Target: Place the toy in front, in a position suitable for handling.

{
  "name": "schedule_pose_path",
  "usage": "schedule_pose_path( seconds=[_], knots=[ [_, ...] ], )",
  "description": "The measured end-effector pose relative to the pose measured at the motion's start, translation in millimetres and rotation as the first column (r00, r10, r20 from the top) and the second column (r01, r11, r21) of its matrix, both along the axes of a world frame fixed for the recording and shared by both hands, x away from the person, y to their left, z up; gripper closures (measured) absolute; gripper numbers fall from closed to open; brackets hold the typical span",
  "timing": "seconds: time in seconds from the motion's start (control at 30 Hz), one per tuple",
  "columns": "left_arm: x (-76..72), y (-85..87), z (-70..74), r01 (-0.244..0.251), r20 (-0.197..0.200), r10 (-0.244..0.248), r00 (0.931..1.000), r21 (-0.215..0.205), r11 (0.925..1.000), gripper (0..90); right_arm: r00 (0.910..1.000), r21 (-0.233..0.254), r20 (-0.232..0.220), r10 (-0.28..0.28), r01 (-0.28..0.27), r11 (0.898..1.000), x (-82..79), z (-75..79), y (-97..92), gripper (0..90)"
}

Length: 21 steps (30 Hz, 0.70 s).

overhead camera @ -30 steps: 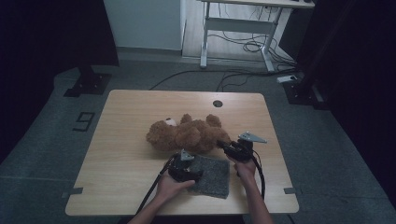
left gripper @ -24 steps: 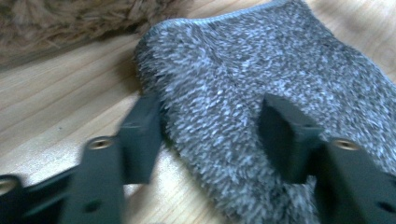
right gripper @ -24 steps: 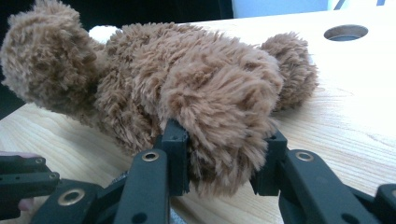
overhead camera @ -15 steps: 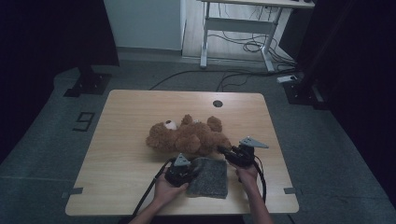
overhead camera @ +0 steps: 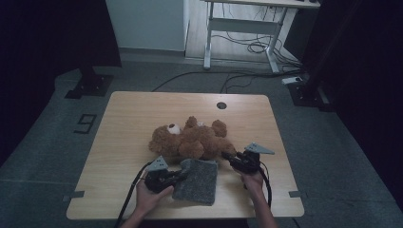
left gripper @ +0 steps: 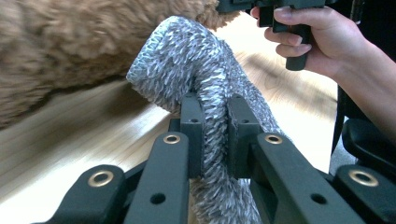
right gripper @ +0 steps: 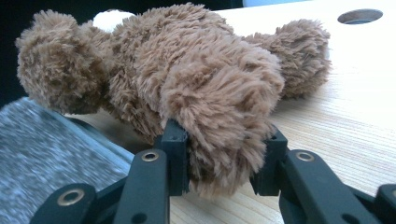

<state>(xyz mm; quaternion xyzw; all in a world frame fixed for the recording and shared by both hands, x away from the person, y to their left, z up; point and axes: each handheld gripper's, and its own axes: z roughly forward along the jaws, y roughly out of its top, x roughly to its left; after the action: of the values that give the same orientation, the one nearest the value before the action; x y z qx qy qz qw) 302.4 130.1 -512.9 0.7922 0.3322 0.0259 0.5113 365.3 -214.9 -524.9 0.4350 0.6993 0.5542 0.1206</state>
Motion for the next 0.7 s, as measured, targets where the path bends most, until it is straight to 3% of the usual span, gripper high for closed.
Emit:
schedule_pose_path(
  seconds=[0.33, 0.5, 0.7],
  knots=[
    [-1.6, 35.8, 15.6, -0.035, 0.037, 0.035, 0.9987, -0.003, 0.9994, 79.4, 0.9999, -0.001, -0.004, 0.010, -0.010, 1.000, 0.6, -0.6, -1.5, 64.0],
    [-0.7, 63.1, 30.0, -0.092, 0.070, 0.094, 0.9931, -0.033, 0.9952, 79.6, 0.9999, 0.000, -0.005, 0.016, -0.016, 1.000, 1.1, -1.1, -2.0, 64.0],
    [-1.6, 93.9, 43.2, -0.159, 0.098, 0.167, 0.9811, -0.086, 0.9836, 79.6, 0.9998, 0.001, -0.009, 0.015, -0.015, 1.000, 1.5, -1.8, -1.7, 64.0]
  ],
)
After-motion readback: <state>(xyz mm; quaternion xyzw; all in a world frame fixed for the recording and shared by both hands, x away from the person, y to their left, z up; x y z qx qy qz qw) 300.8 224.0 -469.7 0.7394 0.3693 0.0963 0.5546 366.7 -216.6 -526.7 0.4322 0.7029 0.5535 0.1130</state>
